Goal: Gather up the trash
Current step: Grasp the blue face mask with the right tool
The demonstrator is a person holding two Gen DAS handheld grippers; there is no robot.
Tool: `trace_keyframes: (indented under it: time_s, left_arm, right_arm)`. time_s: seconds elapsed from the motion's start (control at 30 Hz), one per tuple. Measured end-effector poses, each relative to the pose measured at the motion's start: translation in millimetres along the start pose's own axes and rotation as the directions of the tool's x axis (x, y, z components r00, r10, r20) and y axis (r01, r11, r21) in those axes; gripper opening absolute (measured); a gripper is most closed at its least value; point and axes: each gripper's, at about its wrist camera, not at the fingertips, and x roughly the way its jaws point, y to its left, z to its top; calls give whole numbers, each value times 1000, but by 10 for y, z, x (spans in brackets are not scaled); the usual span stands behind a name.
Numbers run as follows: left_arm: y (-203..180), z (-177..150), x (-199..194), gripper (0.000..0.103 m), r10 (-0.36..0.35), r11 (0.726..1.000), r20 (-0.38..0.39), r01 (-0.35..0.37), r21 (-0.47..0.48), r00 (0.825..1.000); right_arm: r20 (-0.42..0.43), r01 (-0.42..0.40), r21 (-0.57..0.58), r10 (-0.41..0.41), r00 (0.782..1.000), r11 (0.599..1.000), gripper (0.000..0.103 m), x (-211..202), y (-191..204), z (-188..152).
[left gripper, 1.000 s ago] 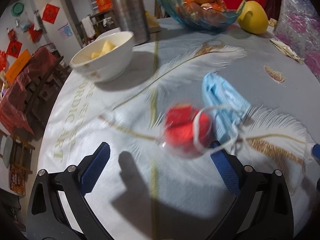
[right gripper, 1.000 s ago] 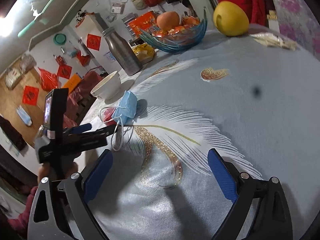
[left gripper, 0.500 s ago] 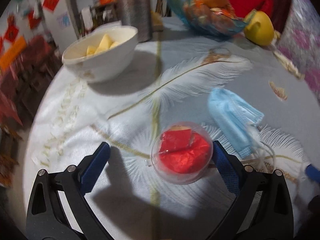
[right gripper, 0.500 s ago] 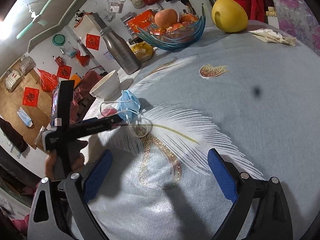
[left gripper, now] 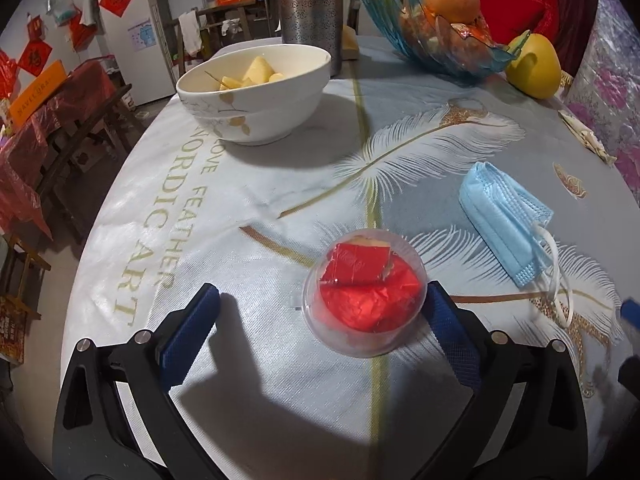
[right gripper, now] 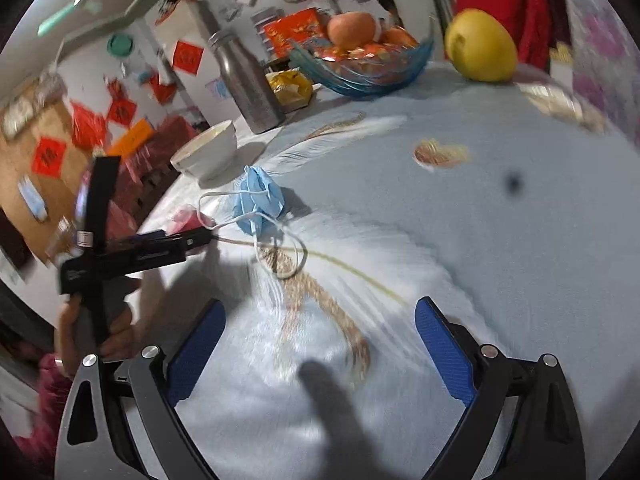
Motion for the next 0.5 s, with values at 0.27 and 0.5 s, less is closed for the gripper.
trace_keyframes:
  time_s: [0.27,0.5]
  left_arm:
    - [5,-13,-2,98,3,1000,5,-3,-4,1000]
    - [4,-13,-1,98,3,1000,5,-3,-4,1000]
  right_arm:
    - [-17,-58,-85,56,998,995,93,392,290,671]
    - [-94,-68,-103,59,994,992,80,930,413,855]
